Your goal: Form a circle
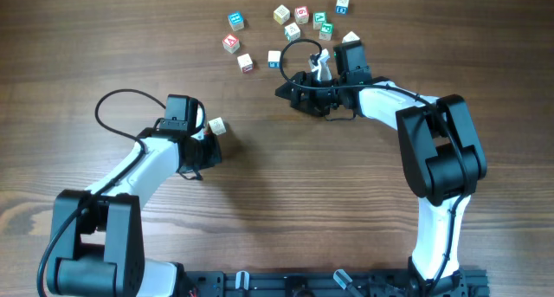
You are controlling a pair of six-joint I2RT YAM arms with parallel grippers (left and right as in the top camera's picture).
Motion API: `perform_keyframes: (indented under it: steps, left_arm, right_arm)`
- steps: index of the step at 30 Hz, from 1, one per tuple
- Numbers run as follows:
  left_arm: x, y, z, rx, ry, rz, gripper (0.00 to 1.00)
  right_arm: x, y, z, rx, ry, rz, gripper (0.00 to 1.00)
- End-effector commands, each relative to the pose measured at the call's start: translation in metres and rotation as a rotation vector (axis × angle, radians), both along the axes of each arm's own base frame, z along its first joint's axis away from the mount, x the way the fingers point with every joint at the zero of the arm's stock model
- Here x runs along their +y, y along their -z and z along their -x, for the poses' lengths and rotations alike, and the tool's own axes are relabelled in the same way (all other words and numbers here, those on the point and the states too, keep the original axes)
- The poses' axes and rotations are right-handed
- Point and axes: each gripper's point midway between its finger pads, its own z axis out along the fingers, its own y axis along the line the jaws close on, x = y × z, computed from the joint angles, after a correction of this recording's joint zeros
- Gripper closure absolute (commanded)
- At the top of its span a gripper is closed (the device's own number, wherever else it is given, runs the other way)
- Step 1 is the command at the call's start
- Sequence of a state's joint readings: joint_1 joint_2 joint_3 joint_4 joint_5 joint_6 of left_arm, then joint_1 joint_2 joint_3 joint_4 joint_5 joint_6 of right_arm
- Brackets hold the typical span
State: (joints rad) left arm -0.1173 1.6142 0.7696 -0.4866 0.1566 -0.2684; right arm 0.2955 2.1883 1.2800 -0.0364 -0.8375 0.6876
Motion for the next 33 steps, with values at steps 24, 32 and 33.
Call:
perform_keyframes:
  steps: [24, 32, 33]
  left_arm:
    - [-0.024, -0.006, -0.025, -0.116, 0.043, 0.132, 0.96]
    - [-0.015, -0.004, -0.027, -0.122, 0.027, 0.079, 0.96]
    - [-0.015, -0.004, -0.027, -0.123, 0.027, 0.079, 0.96]
  right_arm:
    - [-0.023, 0.047, 0.001, 0.050, 0.085, 0.149, 0.27]
    - [-0.023, 0.047, 0.001, 0.050, 0.085, 0.149, 0.27]
    - [-0.023, 0.047, 0.001, 0.050, 0.085, 0.149, 0.27]
